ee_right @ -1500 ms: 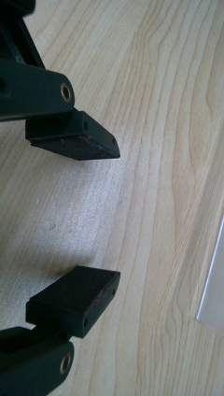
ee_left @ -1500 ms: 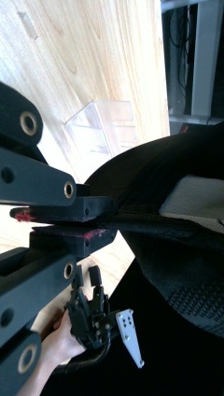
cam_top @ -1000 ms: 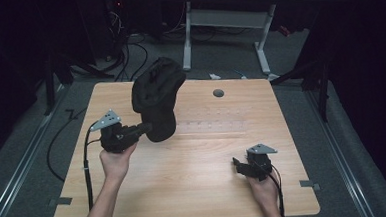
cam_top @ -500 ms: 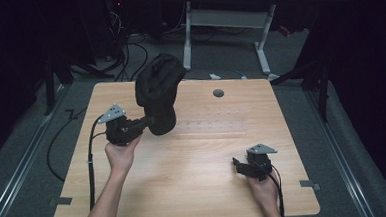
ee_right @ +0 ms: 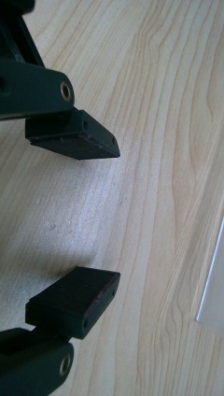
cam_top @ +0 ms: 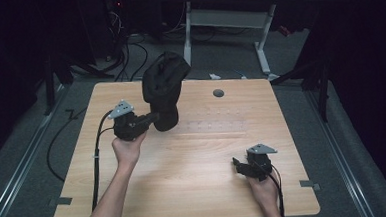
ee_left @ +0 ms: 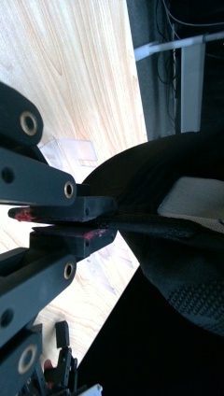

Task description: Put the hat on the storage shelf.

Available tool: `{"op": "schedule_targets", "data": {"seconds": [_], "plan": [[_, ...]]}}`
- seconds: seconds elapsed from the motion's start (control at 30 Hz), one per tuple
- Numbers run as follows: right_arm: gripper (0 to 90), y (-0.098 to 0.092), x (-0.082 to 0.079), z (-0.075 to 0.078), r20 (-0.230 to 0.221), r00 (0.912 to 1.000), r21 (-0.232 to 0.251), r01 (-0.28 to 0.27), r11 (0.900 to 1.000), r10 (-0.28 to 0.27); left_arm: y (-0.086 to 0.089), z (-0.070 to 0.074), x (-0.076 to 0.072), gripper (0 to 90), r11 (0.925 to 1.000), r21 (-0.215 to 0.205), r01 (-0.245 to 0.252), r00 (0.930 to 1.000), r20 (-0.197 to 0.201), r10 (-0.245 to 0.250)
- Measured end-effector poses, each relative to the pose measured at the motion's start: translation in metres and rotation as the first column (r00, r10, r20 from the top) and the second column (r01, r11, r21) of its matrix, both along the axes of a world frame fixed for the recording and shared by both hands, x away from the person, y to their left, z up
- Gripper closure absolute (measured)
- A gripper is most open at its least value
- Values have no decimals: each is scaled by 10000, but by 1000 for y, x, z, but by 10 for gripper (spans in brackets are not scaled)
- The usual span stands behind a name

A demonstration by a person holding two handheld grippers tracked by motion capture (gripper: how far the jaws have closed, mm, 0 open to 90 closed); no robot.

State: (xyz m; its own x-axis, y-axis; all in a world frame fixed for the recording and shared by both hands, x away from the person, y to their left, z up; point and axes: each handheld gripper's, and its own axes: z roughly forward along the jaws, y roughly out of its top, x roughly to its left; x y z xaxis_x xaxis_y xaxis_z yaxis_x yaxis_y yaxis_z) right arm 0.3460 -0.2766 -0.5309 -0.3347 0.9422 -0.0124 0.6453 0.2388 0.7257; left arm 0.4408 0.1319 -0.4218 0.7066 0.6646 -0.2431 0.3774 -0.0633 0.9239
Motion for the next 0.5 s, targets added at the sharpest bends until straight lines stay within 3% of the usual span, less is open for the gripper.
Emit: {"op": "schedule_targets", "data": {"seconds": [0.27, 0.5], "plan": [[347, 0, 0, 0, -2, 10000, 4, -1, 10000, 1, -6, -6, 6, 863, 9998, 110, -170, 9998, -101, 171], [346, 0, 0, 0, -5, 10000, -1, -4, 10000, 4, -13, -14, 8, 863, 9986, 481, -231, 9997, -91, 235]]}}
